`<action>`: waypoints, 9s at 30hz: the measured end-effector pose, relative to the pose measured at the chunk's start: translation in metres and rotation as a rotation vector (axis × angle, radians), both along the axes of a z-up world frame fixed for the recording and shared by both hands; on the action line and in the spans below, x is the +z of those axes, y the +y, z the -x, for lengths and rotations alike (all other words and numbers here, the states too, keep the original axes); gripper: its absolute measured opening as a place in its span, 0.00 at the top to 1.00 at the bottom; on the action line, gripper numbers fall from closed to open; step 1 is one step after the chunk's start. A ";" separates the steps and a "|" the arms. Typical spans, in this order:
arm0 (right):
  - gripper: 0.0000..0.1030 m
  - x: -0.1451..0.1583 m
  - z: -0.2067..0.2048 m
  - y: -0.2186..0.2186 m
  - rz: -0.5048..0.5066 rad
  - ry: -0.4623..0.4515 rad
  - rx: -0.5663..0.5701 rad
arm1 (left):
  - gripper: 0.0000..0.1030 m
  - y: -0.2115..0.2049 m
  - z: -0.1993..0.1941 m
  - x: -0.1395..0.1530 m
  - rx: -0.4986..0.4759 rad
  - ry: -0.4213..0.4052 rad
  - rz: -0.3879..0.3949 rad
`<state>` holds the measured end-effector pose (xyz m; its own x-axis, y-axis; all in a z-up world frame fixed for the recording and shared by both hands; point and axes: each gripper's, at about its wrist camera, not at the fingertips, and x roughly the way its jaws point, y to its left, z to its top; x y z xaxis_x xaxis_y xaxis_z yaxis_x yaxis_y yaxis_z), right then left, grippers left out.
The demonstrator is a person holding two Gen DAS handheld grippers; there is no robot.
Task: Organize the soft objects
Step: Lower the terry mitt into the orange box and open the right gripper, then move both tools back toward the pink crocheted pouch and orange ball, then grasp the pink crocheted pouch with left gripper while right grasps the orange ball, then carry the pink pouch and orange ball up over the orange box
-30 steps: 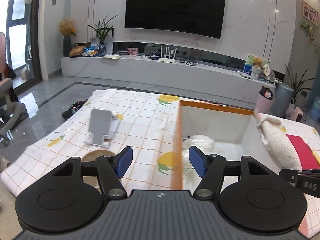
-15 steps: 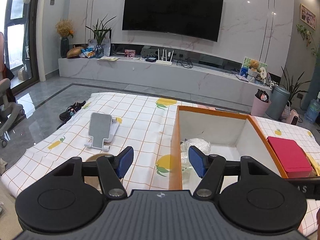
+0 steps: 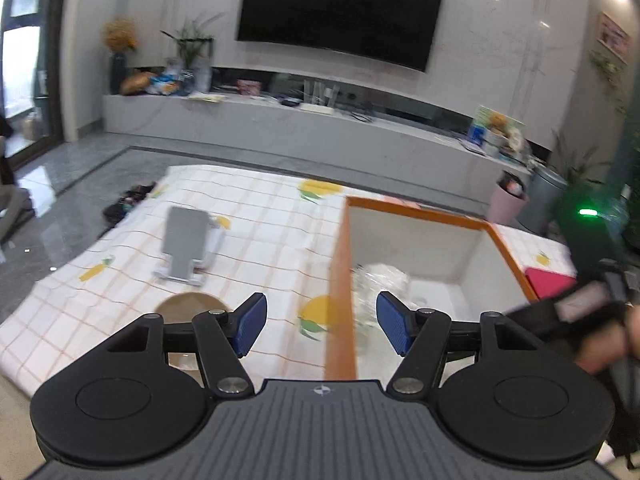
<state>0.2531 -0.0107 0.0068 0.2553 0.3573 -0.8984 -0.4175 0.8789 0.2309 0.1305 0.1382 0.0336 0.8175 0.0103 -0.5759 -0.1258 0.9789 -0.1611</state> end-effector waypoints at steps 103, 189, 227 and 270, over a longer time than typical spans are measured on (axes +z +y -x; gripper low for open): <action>0.25 -0.084 0.076 -0.388 0.051 -0.424 -0.464 | 0.21 -0.345 0.038 -0.075 -0.477 -0.065 -0.236; 0.10 -0.080 0.077 -0.418 0.183 -0.160 -0.265 | 0.45 -0.384 0.010 -0.121 -0.376 0.233 -0.208; 0.45 -0.082 0.068 -0.406 0.185 -0.359 -0.498 | 0.03 -0.364 -0.042 -0.125 -0.301 0.269 -0.038; 0.55 0.035 0.147 -0.360 0.113 -0.558 -0.532 | 0.70 -0.235 0.001 0.022 -0.361 -0.033 -0.068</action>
<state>0.1059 -0.3709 0.0419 0.7919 -0.0262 -0.6101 0.0390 0.9992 0.0077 0.1292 -0.0971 0.0552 0.7934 -0.2453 -0.5570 0.2341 0.9678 -0.0927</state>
